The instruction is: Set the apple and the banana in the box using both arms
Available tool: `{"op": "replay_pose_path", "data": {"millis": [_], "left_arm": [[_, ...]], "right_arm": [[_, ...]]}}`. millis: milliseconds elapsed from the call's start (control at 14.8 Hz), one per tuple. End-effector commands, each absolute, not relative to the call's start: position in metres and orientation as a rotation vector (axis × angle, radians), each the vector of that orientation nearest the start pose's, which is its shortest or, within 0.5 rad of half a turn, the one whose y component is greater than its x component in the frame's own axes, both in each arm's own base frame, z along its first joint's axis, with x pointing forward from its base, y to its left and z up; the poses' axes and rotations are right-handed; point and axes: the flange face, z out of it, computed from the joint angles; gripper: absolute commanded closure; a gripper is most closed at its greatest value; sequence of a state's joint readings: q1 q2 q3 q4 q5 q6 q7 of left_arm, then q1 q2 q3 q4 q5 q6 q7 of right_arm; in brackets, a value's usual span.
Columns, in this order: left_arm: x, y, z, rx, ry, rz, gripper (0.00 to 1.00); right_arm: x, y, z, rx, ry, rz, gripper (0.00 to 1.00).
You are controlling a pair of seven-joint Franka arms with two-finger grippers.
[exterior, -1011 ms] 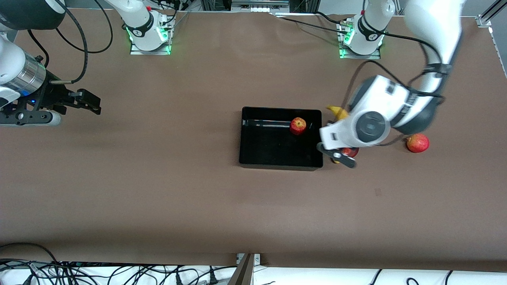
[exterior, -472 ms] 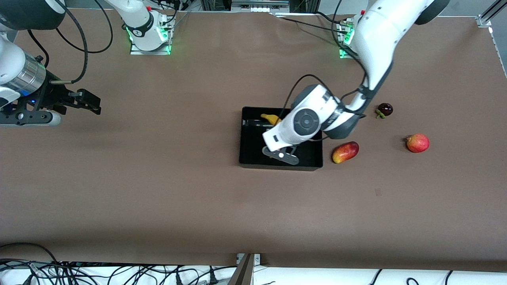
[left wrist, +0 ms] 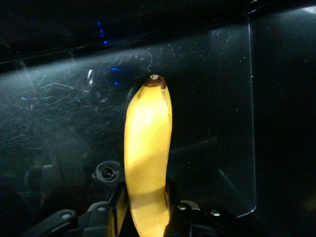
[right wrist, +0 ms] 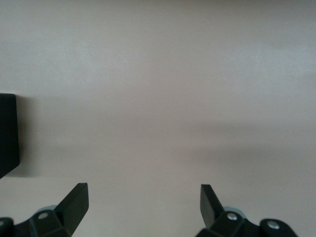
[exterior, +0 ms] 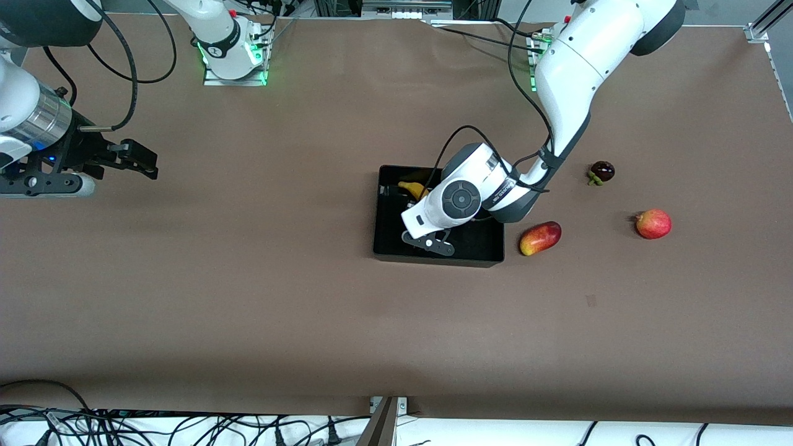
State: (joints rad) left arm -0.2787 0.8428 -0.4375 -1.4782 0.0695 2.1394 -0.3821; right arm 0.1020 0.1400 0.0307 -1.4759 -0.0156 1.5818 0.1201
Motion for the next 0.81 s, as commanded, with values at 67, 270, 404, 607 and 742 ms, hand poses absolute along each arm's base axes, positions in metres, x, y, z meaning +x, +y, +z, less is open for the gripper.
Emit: {"op": "replay_pose_path", "data": {"millis": [67,270,404,607,742], "left_arm": [[0.578,-0.416,0.221,-3.277,0.406,0.352,0.0],[0.61,-0.367,0.284,-3.269,0.309,0.308,0.0],[0.622,-0.335,0.336,-3.262,0.257,0.252,0.0],[0.629,-0.273,0.394,-3.194,0.15,0.28,0.0],[0.628,-0.236,0.424,-3.108,0.114,0.28,0.0]], "right_arm": [[0.591,0.075,0.594,-3.169,-0.023,0.036,0.0],[0.591,0.075,0.594,-3.171,-0.023,0.036,0.0],[0.591,0.075,0.594,-3.171,-0.023,0.036,0.0],[0.591,0.075,0.594,-3.169,-0.023,0.036,0.0],[0.591,0.075,0.594,-3.171,-0.023,0.038,0.0]]}}
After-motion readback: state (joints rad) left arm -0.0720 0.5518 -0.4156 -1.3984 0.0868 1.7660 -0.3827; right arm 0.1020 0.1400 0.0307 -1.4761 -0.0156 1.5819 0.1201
